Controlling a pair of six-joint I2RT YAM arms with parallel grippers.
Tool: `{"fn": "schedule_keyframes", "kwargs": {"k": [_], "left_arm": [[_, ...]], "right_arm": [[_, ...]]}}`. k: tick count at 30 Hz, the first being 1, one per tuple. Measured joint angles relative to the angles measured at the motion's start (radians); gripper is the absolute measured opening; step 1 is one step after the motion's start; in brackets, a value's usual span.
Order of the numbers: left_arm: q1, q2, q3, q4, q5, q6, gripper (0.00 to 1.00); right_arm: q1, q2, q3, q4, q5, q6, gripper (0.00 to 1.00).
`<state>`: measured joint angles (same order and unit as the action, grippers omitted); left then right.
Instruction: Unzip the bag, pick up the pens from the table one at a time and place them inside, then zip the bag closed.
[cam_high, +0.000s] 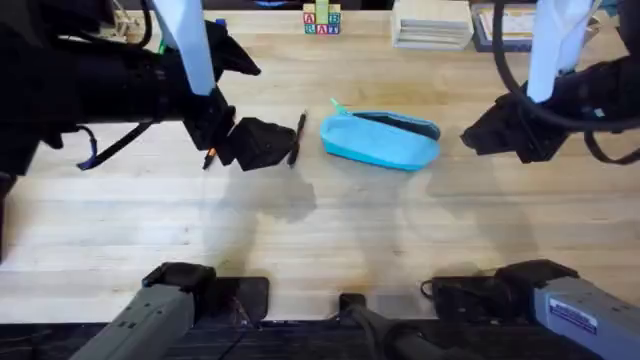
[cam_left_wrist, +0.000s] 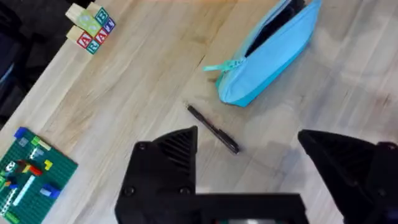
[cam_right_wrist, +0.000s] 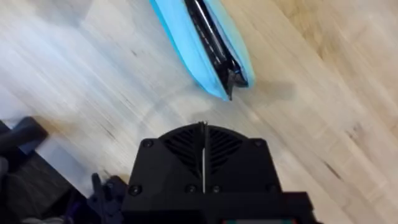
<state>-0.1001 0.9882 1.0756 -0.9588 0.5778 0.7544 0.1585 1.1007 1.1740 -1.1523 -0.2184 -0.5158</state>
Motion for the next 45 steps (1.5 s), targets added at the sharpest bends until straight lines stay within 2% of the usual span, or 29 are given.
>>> {"fn": "schedule_keyframes", "kwargs": {"k": [7,8,14,16,23,45], "left_arm": [[0.0,0.0,0.0,0.0,0.0,-0.006,0.993],[0.0,0.0,0.0,0.0,0.0,-0.007,0.993],[0.0,0.0,0.0,0.0,0.0,-0.006,0.993],[0.0,0.0,0.0,-0.002,0.0,-0.007,0.993],[0.0,0.0,0.0,-0.003,0.0,-0.007,0.993],[0.0,0.0,0.0,-0.003,0.0,-0.007,0.993]], "right_arm": [[0.0,0.037,0.0,0.0,0.0,-0.156,0.031],[0.0,0.082,0.0,0.001,0.0,-0.225,0.031],[-0.004,0.18,0.0,0.06,0.0,-0.331,0.031],[-0.047,0.257,0.0,0.091,-0.02,-0.378,0.03],[-0.102,0.333,0.0,0.137,-0.099,-0.414,0.03],[-0.104,0.554,0.0,0.214,-0.217,-0.461,0.031]]}}
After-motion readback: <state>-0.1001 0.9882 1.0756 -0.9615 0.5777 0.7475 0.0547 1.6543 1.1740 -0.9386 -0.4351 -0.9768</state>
